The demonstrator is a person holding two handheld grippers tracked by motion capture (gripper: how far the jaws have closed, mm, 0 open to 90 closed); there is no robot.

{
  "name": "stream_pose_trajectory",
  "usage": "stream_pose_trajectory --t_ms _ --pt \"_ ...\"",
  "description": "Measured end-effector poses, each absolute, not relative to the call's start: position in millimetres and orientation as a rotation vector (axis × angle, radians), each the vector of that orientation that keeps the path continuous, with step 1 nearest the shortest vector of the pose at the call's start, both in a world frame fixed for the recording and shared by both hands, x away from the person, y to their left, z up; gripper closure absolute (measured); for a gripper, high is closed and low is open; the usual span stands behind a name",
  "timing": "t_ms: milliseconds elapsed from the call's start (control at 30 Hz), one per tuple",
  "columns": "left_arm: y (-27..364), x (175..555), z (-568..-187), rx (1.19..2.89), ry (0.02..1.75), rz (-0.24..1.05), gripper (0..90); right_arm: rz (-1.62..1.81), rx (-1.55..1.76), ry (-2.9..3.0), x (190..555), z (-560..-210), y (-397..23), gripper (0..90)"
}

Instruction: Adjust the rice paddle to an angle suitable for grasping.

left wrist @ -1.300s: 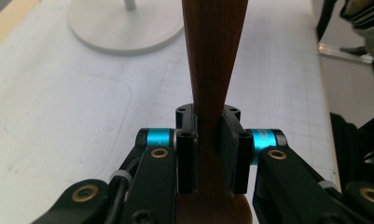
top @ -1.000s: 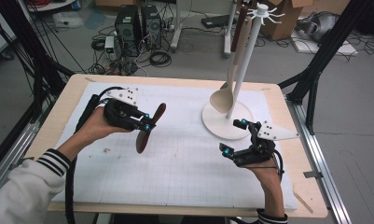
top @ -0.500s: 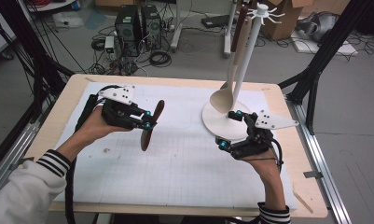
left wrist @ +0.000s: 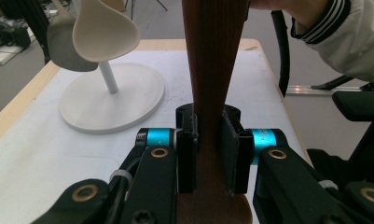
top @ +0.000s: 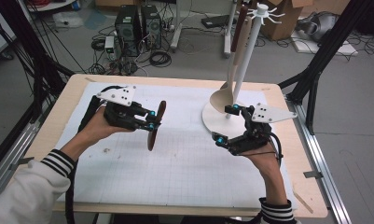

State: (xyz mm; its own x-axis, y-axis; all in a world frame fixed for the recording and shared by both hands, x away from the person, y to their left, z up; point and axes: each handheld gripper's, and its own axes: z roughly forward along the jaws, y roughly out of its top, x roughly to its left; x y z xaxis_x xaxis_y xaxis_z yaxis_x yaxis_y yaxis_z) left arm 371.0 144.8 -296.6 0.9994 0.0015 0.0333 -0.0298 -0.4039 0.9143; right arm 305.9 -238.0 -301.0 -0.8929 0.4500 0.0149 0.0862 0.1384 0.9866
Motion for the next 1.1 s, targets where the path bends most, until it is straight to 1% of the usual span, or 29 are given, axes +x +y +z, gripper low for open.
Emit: stream_pose_trajectory --t_ms 567,1100 --pt "137.7 371.1 -298.0 1.877 -0.08 -0.04 77.7 1.852 0.442 2.157 314.6 -285.8 -217.0 0.4" --pt "131.8 369.5 -299.8 1.87 -0.108 -0.075 77.7 1.89 0.346 2.193 319.9 -277.5 -200.1 0.4"
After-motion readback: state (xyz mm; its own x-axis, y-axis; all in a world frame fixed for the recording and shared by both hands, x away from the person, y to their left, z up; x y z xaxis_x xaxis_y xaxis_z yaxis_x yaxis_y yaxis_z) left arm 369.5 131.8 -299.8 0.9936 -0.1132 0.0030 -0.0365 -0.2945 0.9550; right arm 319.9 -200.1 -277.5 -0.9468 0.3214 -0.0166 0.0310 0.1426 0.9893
